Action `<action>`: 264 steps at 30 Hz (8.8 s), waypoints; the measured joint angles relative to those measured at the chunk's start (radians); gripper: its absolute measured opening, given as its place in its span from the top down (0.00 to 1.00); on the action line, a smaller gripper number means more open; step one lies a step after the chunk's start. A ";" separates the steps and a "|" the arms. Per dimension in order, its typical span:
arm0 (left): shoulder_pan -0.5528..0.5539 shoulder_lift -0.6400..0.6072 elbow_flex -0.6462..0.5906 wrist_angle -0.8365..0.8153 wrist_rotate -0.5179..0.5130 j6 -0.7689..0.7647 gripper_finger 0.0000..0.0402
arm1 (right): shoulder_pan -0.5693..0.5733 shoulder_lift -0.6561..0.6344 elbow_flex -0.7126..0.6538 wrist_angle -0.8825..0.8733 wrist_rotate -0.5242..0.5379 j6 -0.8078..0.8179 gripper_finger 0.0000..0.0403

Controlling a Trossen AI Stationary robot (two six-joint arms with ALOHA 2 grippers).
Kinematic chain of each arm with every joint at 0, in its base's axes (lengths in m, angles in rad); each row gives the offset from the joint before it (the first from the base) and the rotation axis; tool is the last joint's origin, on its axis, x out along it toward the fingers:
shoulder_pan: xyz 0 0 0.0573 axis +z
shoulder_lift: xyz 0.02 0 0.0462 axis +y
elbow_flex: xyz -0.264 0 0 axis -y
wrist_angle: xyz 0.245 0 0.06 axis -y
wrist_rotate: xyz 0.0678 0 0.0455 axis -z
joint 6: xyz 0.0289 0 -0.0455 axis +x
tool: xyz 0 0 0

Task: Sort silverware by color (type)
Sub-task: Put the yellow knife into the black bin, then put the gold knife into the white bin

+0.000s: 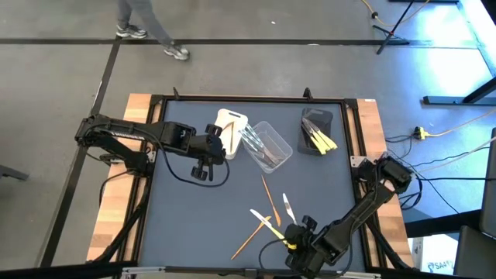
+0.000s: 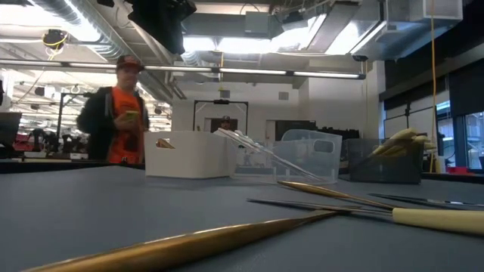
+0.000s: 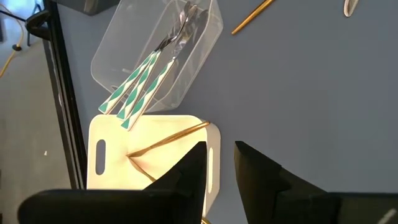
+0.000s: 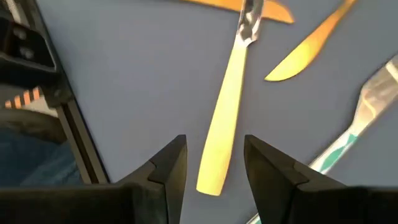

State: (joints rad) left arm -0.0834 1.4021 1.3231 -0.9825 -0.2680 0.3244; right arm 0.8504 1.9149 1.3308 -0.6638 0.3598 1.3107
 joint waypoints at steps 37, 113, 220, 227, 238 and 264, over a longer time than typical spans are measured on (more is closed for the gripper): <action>0.000 0.000 0.000 0.000 0.000 0.000 0.81 | -0.002 0.129 0.002 0.036 -0.006 -0.044 0.76; 0.000 0.000 0.000 0.088 0.000 -0.004 0.81 | -0.287 -0.542 0.163 -0.909 0.013 -0.183 0.84; 0.000 0.000 0.000 0.236 0.001 -0.183 0.81 | -1.545 -0.562 -0.332 -0.443 -0.447 -0.918 0.64; 0.000 0.000 0.000 0.235 0.000 -0.277 0.81 | -1.545 -0.562 -0.332 -0.427 -0.447 -0.918 0.64; 0.000 0.000 0.000 0.235 0.000 -0.483 0.81 | -1.545 -0.562 -0.332 -0.428 -0.447 -0.923 0.65; -0.302 0.169 0.000 0.311 0.045 -0.973 0.81 | -1.544 -0.755 -0.274 -0.398 -0.433 -1.003 0.65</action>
State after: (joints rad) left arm -0.3850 1.5713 1.3231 -0.6713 -0.2226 -0.6484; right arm -0.6932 1.1596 1.0565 -1.0615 -0.0734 0.3080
